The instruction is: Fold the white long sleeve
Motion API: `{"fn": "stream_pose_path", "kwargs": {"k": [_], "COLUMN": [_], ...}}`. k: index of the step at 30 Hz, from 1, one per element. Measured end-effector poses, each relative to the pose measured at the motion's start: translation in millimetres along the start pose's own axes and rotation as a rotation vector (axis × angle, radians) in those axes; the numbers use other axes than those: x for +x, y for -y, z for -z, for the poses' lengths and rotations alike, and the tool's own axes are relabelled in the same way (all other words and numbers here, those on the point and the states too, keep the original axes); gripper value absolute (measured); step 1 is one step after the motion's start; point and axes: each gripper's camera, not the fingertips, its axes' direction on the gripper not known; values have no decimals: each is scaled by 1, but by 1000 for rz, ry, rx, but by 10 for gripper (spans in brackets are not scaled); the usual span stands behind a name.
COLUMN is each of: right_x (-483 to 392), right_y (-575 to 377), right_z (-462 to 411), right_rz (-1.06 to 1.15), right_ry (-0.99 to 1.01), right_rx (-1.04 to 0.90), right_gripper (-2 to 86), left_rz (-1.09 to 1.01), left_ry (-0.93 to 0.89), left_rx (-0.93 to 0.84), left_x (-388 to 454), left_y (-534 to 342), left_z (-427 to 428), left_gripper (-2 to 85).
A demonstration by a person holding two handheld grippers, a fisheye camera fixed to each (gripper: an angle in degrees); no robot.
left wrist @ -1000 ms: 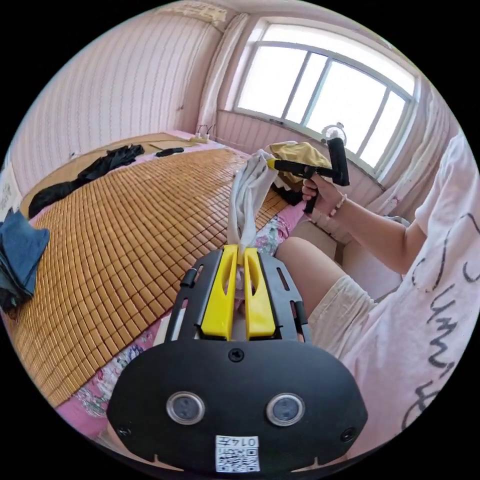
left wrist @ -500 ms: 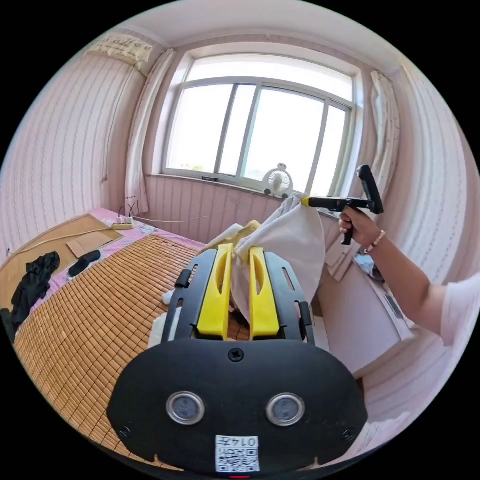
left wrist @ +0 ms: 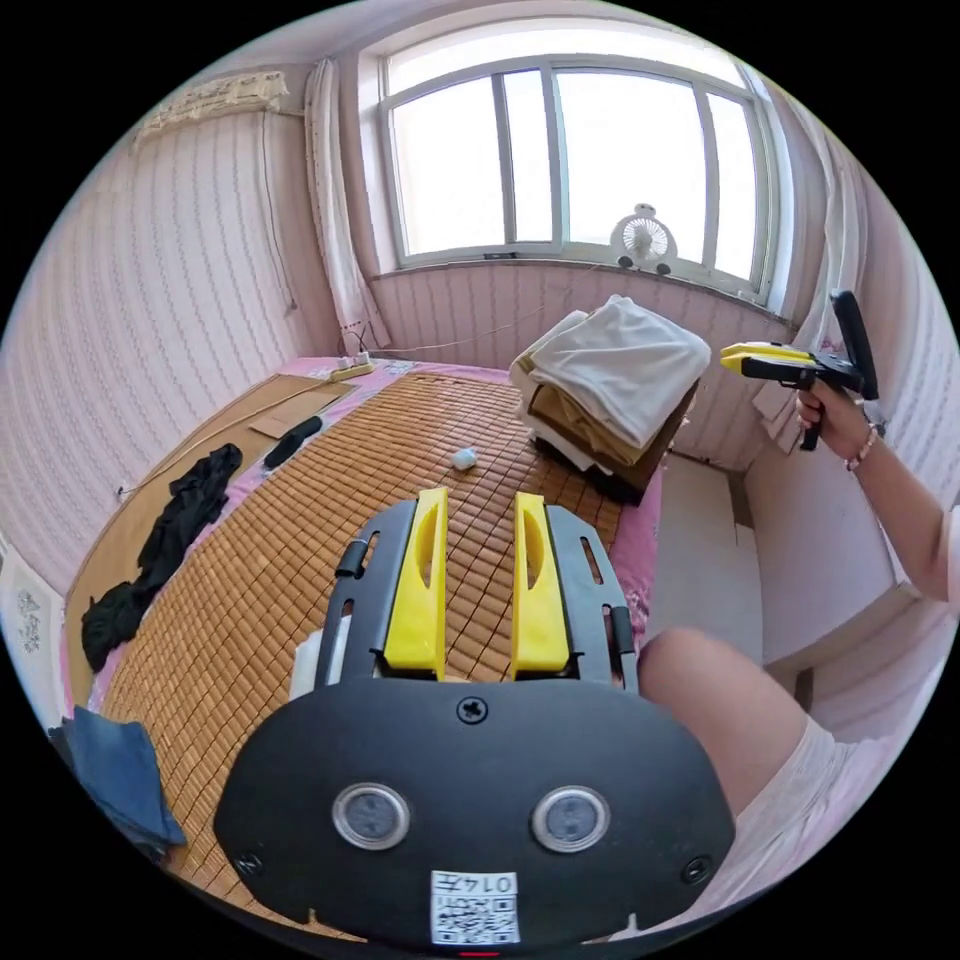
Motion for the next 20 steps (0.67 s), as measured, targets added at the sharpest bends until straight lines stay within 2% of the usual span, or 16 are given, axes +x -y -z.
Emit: {"fn": "stream_pose_path", "kwargs": {"k": [7, 14, 20], "right_x": [-185, -369, -497], "right_y": [-47, -11, 32], "right_z": [-20, -41, -86], "right_rz": [232, 538, 718], "right_ry": [102, 398, 612], "right_rx": [-57, 16, -128], "right_gripper": [93, 99, 137], "left_rz": [210, 472, 748], "left_ry": [211, 444, 428], "left_rx": [-50, -77, -24], "left_x": [-42, -109, -182], "left_y": [-110, -226, -331], "left_z": [119, 223, 271], "left_gripper": [121, 133, 140]}}
